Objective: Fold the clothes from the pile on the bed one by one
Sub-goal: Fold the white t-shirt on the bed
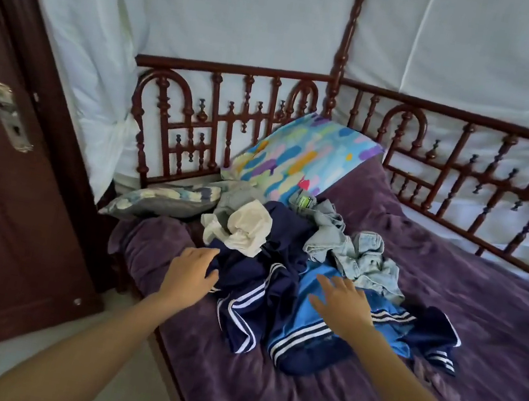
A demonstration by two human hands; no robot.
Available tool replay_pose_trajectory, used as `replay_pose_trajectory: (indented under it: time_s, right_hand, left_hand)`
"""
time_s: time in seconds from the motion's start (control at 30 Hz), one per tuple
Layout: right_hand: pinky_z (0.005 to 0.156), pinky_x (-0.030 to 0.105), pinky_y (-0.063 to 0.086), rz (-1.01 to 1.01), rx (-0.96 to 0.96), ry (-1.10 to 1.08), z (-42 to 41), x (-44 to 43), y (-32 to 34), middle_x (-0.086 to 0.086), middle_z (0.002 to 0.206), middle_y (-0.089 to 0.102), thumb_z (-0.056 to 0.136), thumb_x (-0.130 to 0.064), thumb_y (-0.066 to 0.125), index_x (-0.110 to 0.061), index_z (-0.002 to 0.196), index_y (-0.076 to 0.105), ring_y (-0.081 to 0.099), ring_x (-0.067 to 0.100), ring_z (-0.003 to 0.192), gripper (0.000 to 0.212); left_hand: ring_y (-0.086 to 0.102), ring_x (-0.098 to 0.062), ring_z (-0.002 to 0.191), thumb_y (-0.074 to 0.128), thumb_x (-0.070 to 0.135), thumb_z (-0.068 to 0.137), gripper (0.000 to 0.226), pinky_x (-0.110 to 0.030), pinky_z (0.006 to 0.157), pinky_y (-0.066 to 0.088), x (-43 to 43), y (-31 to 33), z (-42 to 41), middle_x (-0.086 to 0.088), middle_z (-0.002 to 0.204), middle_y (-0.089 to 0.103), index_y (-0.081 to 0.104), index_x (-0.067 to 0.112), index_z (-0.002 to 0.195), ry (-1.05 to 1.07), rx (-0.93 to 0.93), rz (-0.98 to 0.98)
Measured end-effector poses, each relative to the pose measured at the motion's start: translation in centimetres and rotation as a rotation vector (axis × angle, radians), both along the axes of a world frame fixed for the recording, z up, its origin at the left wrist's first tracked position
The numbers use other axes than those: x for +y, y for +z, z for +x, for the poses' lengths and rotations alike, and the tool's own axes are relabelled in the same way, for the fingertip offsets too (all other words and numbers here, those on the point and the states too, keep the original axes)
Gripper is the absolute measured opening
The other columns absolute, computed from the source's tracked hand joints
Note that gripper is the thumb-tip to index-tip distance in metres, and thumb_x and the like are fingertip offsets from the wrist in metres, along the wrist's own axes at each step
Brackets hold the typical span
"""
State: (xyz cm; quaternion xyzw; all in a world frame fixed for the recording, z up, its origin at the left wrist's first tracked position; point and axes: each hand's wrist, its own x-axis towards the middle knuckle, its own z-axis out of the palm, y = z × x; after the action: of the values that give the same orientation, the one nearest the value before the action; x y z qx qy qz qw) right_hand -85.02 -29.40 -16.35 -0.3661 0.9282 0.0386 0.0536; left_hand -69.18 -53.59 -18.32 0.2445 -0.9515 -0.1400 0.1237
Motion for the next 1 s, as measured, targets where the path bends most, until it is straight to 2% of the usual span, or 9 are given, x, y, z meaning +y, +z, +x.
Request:
replay_pose_trajectory:
  time_s: [0.13,0.23,0.4,0.63,0.73,1.0]
  right_hand:
    - [0.105,0.041,0.031,0.002,-0.085,0.051,-1.8,-4.6,-2.5,0.007,0.145,0.035,0.098,-0.050,0.029,-0.022,0.147,0.020,0.031,0.025,0.134,0.057]
    - [0.104,0.041,0.032,-0.008,-0.157,0.073,-2.5,-6.9,-3.8,0.007,0.142,0.037,0.098,-0.048,0.031,-0.021,0.145,0.023,0.032,0.025,0.132,0.054]
    - [0.106,0.040,0.031,0.001,-0.209,0.055,-3.0,-8.5,-6.0,0.005,0.144,0.035,0.098,-0.048,0.030,-0.022,0.147,0.020,0.031,0.024,0.133,0.056]
    - [0.105,0.040,0.030,0.009,-0.288,-0.064,-3.1,-10.6,-8.5,0.004,0.146,0.033,0.099,-0.047,0.031,-0.022,0.148,0.018,0.031,0.024,0.134,0.056]
    - [0.103,0.039,0.033,0.001,-0.320,-0.147,-3.4,-12.4,-9.3,0.005,0.143,0.037,0.099,-0.046,0.033,-0.022,0.147,0.020,0.034,0.024,0.130,0.055]
    - [0.102,0.040,0.034,0.057,-0.386,-0.300,-6.3,-20.9,-10.5,0.006,0.143,0.036,0.097,-0.043,0.037,-0.021,0.147,0.020,0.033,0.026,0.131,0.057]
  left_hand:
    - [0.039,-0.025,0.129,0.051,0.028,0.094,0.047,-0.037,0.100,0.037,-4.8,-0.1,-1.0,-0.003,0.137,0.050,0.043,0.015,0.138,0.084,-0.035,-0.014]
    - [0.039,-0.028,0.130,0.052,0.027,0.094,0.046,-0.039,0.103,0.036,-6.3,-1.0,-1.6,-0.008,0.138,0.050,0.044,0.012,0.137,0.139,-0.064,0.046]
    - [0.038,-0.024,0.130,0.049,0.030,0.095,0.046,-0.036,0.100,0.036,-6.9,-4.4,-3.2,-0.001,0.140,0.048,0.043,0.016,0.139,0.117,-0.151,0.129]
    - [0.040,-0.024,0.129,0.049,0.029,0.095,0.046,-0.037,0.101,0.038,-9.5,-8.9,-8.5,-0.004,0.138,0.048,0.040,0.016,0.139,0.015,-0.264,0.241]
    - [0.045,-0.025,0.123,0.049,0.028,0.095,0.043,-0.037,0.096,0.042,-11.7,-10.3,-11.2,-0.005,0.133,0.053,0.044,0.015,0.135,-0.050,-0.307,0.280]
    - [0.051,-0.027,0.118,0.052,0.023,0.093,0.041,-0.042,0.091,0.046,-19.6,-12.4,-18.0,-0.006,0.125,0.057,0.046,0.014,0.133,-0.204,-0.226,0.435]
